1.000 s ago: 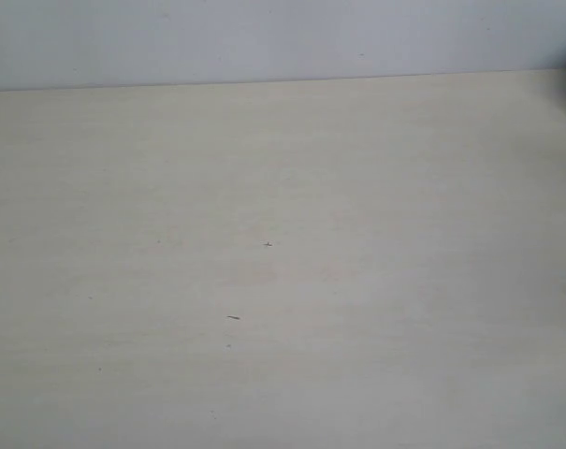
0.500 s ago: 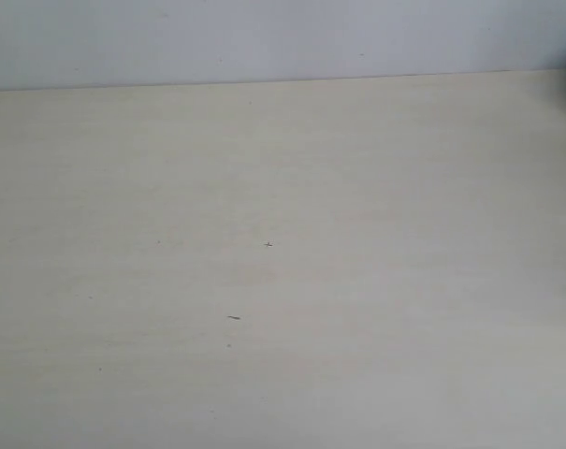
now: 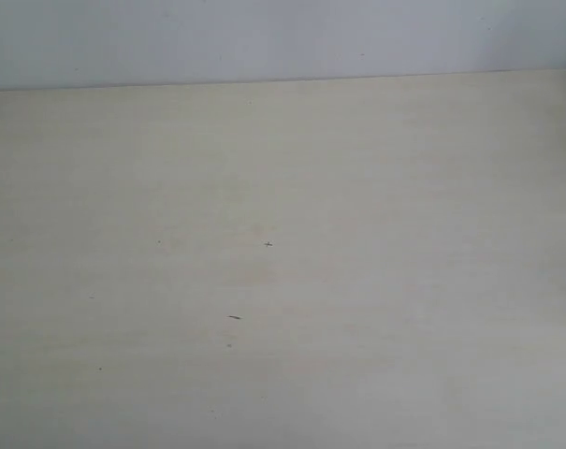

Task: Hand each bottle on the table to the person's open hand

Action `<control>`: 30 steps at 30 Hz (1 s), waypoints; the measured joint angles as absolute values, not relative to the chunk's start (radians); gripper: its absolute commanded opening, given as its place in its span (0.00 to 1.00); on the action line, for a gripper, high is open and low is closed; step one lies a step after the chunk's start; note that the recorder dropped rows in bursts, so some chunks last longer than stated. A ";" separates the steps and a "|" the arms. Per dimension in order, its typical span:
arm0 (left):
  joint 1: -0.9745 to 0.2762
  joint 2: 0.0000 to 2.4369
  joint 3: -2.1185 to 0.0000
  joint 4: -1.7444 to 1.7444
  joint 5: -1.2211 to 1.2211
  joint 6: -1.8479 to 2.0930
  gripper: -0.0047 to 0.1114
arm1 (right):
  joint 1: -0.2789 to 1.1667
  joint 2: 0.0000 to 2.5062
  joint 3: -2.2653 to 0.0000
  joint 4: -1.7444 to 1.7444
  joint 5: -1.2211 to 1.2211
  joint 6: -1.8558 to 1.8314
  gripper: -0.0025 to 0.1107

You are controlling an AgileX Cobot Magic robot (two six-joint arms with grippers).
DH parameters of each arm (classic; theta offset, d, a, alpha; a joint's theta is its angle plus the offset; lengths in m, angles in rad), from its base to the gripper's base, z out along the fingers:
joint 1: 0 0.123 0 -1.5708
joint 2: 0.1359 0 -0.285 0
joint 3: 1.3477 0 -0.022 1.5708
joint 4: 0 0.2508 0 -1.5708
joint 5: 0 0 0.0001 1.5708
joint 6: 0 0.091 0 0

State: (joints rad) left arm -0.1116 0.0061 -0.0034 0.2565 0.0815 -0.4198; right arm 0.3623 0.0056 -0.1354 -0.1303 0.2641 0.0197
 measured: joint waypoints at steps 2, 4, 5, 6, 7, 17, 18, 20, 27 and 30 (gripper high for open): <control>-0.112 0.006 -0.003 0.256 0.081 -0.420 0.05 | 0.318 0.006 -0.060 -0.130 0.163 0.021 0.09; -0.112 0.006 -0.003 0.256 0.081 -0.420 0.05 | 0.264 0.006 -0.015 -0.121 0.081 0.026 0.09; -0.112 0.006 -0.003 0.256 0.081 -0.420 0.05 | 0.239 0.006 -0.008 -0.103 0.061 0.035 0.09; -0.112 0.006 -0.003 0.256 0.081 -0.420 0.05 | 0.215 0.006 -0.006 -0.086 0.047 0.041 0.09; -0.112 0.006 -0.003 0.256 0.081 -0.420 0.05 | 0.197 0.006 -0.004 -0.074 0.036 0.043 0.09; -0.112 0.006 -0.003 0.256 0.081 -0.420 0.05 | 0.051 0.006 -0.004 -0.020 0.110 0.052 0.09; -0.112 0.006 -0.003 0.256 0.081 -0.420 0.05 | 0.051 0.006 -0.004 -0.020 0.120 0.052 0.09; -0.112 0.006 -0.003 0.256 0.081 -0.420 0.05 | 0.051 0.006 -0.004 -0.020 0.130 0.052 0.09; -0.112 0.006 -0.003 0.256 0.081 -0.420 0.05 | 0.051 0.006 -0.004 -0.020 0.136 0.052 0.09; -0.112 0.006 -0.003 0.256 0.081 -0.420 0.05 | 0.051 0.006 -0.004 -0.018 0.136 0.052 0.09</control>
